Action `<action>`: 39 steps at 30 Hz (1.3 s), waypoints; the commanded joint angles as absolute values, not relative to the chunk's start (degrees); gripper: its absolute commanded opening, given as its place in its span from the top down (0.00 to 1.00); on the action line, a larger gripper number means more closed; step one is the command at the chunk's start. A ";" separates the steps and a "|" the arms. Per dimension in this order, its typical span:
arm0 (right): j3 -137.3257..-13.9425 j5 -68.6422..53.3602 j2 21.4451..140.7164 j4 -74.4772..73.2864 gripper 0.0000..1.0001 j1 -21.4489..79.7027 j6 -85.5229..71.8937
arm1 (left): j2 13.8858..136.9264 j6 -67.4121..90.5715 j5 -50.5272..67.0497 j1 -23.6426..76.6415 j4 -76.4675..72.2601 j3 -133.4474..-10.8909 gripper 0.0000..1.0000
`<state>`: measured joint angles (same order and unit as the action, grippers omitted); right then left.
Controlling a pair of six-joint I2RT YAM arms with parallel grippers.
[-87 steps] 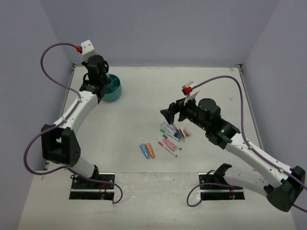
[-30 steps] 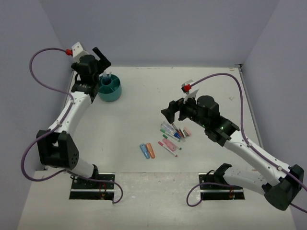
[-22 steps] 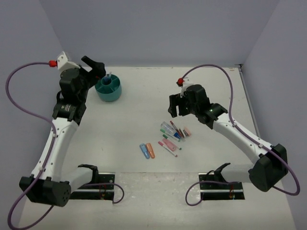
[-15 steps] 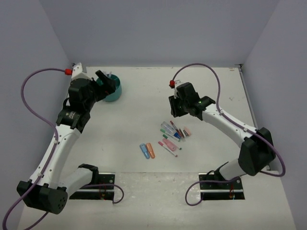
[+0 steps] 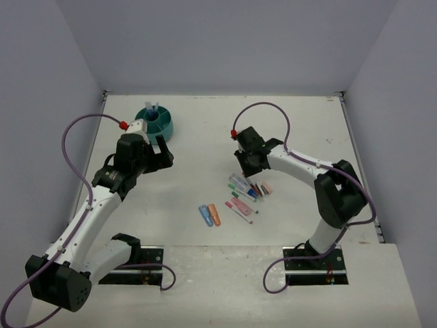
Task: Sort the stationery into containers
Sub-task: Pick up the pen from the center of the board.
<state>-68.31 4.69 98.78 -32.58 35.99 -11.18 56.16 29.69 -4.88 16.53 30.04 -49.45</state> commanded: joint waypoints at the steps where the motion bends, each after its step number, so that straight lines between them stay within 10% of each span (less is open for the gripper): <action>1: -68.39 6.15 100.51 -32.61 0.78 37.43 -11.94 | 54.57 26.55 -5.00 16.70 30.24 -48.87 0.00; 39: -73.39 10.99 105.10 -35.14 0.70 39.31 -14.35 | 55.55 25.40 -4.57 16.77 29.71 -47.30 0.00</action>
